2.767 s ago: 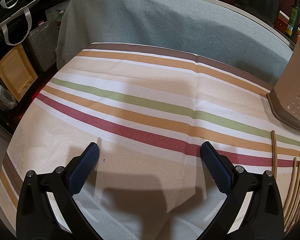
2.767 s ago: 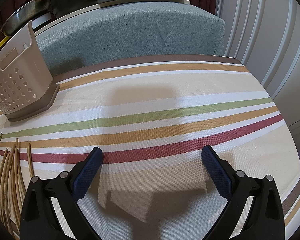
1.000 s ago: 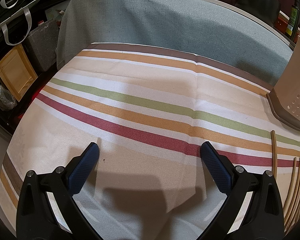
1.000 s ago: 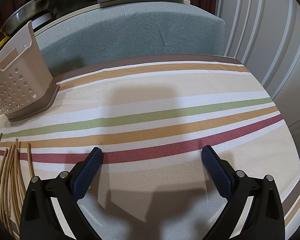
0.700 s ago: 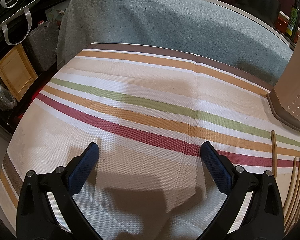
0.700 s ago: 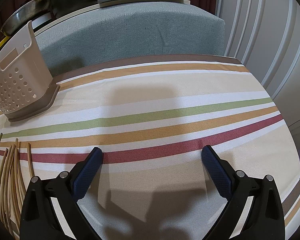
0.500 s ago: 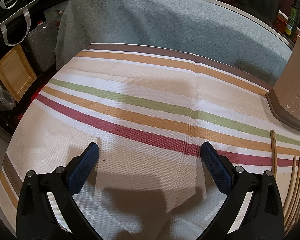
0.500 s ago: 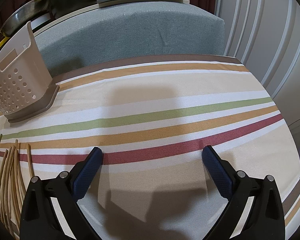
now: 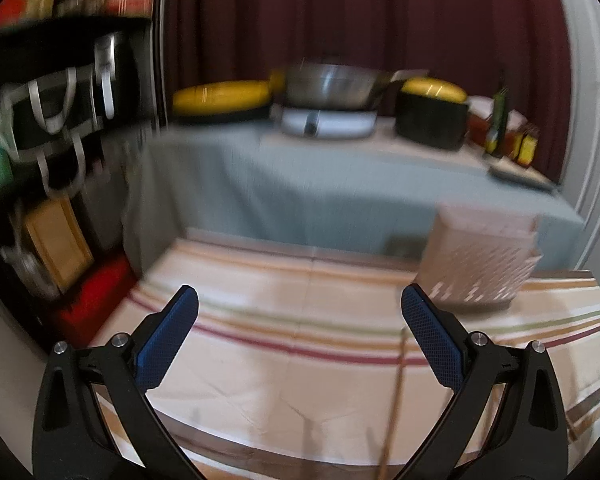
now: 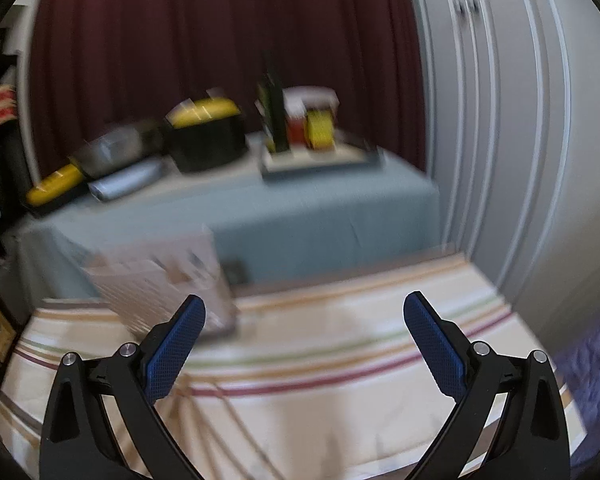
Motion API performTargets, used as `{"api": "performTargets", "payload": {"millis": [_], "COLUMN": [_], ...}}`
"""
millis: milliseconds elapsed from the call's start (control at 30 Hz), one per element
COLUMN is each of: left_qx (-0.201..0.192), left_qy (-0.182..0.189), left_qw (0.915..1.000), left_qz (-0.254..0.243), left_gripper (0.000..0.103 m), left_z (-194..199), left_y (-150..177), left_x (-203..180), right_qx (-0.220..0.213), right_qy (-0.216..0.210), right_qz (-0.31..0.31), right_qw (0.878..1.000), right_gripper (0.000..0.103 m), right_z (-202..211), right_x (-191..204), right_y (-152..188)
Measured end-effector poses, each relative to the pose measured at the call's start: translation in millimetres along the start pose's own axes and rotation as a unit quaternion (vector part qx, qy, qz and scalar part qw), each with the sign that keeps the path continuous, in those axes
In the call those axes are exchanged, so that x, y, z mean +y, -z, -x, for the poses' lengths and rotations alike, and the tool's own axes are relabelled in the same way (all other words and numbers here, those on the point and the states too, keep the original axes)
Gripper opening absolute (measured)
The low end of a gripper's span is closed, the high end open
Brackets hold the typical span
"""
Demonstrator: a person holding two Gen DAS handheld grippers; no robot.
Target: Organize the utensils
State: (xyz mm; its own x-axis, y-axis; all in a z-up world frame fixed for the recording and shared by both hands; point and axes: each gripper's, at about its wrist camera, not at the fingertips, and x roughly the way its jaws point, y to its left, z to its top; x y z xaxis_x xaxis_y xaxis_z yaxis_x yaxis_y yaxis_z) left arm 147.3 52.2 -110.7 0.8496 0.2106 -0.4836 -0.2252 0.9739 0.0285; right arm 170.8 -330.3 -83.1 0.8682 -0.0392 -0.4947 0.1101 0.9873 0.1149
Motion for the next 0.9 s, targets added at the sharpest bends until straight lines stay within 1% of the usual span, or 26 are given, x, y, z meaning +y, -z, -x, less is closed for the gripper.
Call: {"api": "performTargets", "payload": {"millis": [67, 133, 233, 300, 400, 533, 700, 800, 900], "left_qx": [-0.027, -0.054, -0.082, -0.091, -0.096, -0.094, -0.114, -0.122, -0.127], "left_qy": [0.002, 0.009, 0.016, 0.022, 0.035, 0.057, 0.054, 0.062, 0.058], "left_qw": [0.9995, 0.9984, 0.9964, 0.9956, 0.9948, 0.9939, 0.9918, 0.9903, 0.9898], "left_qz": [-0.014, -0.017, -0.013, -0.013, -0.010, -0.013, -0.019, -0.022, -0.027], "left_gripper": [0.099, 0.099, 0.099, 0.099, 0.099, 0.099, 0.099, 0.099, 0.099], "left_z": [29, 57, 88, 103, 117, 130, 147, 154, 158], "left_y": [-15, -25, -35, -37, -38, -36, -33, -31, -30], "left_x": [-11, -17, -21, -22, -25, -29, -32, -33, -35], "right_qx": [-0.026, -0.051, -0.077, -0.090, -0.104, -0.117, -0.126, -0.128, -0.130], "right_qy": [-0.011, -0.017, -0.027, -0.032, -0.040, -0.036, -0.041, -0.043, -0.043], "right_qz": [0.010, 0.023, 0.041, 0.050, 0.055, 0.062, 0.063, 0.064, 0.065], "right_qw": [1.000, 0.998, 0.996, 0.994, 0.992, 0.991, 0.989, 0.989, 0.988], "right_gripper": [0.097, 0.097, 0.097, 0.097, 0.097, 0.097, 0.097, 0.097, 0.097], "right_z": [26, 51, 81, 94, 108, 122, 134, 139, 141], "right_x": [10, 20, 32, 36, 38, 40, 40, 40, 41], "right_y": [-10, -19, -22, -23, -23, -24, -21, -20, -19]}}
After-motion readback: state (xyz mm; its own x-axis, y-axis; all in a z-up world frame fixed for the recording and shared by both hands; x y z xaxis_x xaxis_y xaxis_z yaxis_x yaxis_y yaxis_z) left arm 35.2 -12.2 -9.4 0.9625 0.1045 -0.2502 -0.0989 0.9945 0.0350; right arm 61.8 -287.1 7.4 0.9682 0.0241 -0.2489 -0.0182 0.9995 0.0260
